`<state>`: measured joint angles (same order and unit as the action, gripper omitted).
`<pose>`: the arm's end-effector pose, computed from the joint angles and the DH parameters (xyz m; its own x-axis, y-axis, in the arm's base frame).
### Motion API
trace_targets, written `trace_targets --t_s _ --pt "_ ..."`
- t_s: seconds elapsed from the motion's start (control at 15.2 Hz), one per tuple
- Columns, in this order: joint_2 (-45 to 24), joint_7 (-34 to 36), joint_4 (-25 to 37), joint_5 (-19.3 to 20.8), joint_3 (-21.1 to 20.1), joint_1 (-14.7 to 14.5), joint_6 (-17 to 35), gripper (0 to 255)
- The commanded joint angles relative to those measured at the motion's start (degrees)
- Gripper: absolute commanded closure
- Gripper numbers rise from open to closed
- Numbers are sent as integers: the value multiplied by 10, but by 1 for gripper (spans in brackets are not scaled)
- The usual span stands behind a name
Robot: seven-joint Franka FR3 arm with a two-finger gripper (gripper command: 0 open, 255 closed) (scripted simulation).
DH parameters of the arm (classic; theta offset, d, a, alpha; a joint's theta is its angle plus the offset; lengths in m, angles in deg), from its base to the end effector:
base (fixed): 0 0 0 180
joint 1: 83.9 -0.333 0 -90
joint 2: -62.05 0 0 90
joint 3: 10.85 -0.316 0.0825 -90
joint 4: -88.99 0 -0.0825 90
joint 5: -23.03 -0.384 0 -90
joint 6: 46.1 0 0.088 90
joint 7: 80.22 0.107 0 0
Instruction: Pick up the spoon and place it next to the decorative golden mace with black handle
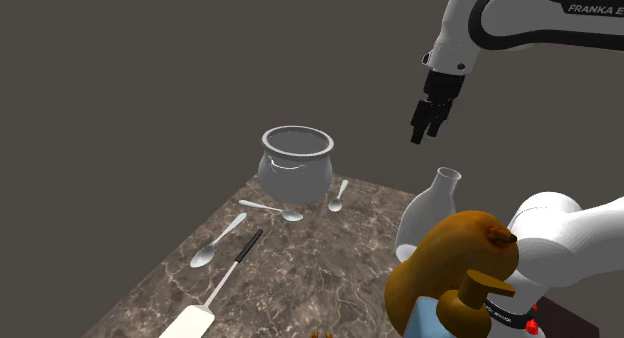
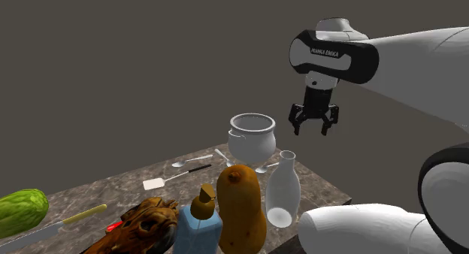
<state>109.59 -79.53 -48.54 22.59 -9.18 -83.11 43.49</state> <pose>0.2935 -0.0144 0.5820 0.9989 -0.0453 -0.0075 -0.0455 -0.9985 -0.0291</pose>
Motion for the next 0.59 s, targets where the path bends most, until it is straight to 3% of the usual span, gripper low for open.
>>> trace_targets --t_s 0.0,0.53 --pt "0 0 0 0 0 0 0 0" --pt "-18 185 -54 -100 -108 -6 79 0"
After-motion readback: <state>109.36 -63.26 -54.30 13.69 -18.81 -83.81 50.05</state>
